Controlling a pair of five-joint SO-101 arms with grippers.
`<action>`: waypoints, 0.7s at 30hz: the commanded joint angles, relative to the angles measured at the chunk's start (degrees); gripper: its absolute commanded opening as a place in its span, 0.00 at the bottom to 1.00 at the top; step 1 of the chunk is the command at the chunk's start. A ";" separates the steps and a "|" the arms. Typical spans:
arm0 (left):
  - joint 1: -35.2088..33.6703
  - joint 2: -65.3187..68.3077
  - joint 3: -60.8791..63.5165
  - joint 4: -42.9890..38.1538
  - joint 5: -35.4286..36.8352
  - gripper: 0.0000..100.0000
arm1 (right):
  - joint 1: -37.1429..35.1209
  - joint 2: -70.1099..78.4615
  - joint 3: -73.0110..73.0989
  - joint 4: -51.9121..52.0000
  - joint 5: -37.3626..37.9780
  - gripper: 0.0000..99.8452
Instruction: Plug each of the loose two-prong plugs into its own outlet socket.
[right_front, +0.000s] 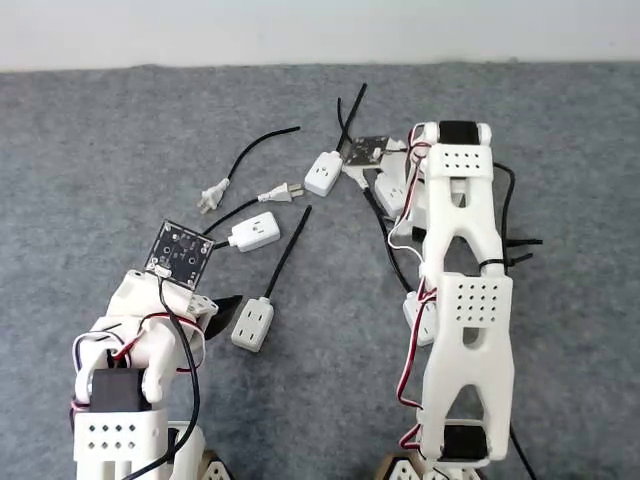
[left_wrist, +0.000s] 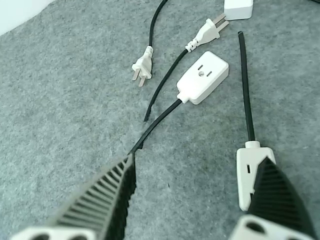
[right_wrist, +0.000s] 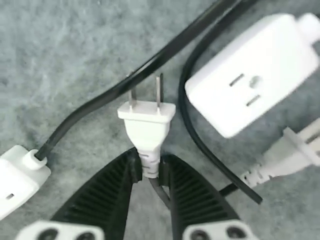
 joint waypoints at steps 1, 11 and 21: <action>0.18 -0.79 0.40 -3.52 -0.70 0.37 | -0.75 -6.64 -1.32 2.51 -2.02 0.01; 0.18 -0.79 1.27 -4.84 -0.79 0.37 | -2.42 -12.62 -1.14 2.59 -7.56 0.01; 0.26 -0.79 1.27 -4.92 -0.53 0.37 | -9.01 -17.27 -1.05 2.68 -13.89 0.01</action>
